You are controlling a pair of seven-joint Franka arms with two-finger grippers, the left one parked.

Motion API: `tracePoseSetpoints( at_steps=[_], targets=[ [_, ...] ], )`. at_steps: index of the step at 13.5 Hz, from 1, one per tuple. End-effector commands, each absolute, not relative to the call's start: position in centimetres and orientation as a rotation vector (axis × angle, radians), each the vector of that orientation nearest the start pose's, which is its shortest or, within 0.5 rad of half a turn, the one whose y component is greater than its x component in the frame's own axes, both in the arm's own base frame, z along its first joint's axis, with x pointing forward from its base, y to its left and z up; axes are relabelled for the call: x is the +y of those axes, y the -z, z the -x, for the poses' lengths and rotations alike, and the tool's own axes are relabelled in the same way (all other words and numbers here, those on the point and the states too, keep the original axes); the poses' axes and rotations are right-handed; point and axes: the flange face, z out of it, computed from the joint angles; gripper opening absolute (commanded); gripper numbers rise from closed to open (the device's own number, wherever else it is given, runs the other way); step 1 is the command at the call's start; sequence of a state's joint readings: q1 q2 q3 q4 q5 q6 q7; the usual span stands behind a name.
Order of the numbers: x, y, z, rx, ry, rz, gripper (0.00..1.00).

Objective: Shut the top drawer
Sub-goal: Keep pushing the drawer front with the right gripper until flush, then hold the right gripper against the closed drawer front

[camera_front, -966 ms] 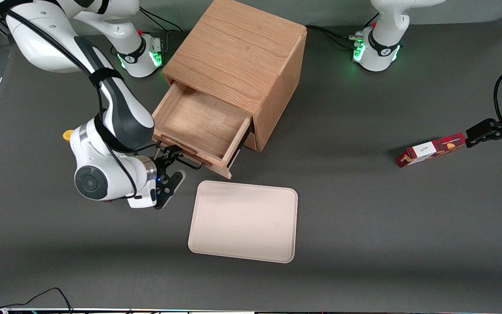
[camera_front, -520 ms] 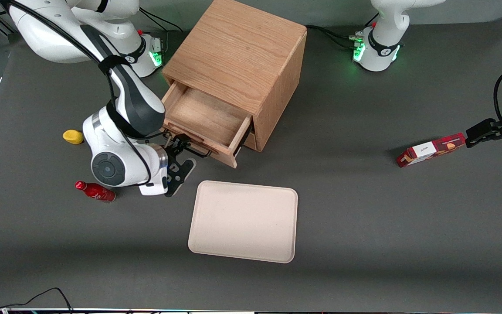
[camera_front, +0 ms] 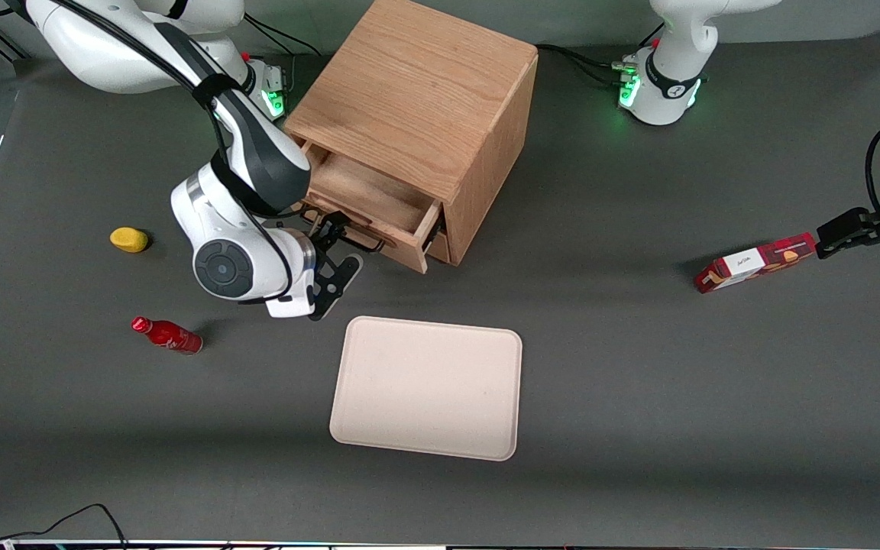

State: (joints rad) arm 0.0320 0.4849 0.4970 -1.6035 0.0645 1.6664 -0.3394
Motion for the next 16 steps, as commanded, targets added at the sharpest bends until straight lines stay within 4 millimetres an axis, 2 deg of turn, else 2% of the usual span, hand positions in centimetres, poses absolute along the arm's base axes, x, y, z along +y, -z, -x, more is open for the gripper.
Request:
tracePoseSetpoints(
  at_steps=[1,13,16],
  targets=[
    [30.8,-34.8,-53.5,-1.128,-0.594,2.602,1.0],
    [34.8,-35.2,-49.9,-1.102,-0.648,2.611,1.0],
    [34.9,-35.3,-49.8,-1.103,-0.651,2.61,1.0]
  ],
)
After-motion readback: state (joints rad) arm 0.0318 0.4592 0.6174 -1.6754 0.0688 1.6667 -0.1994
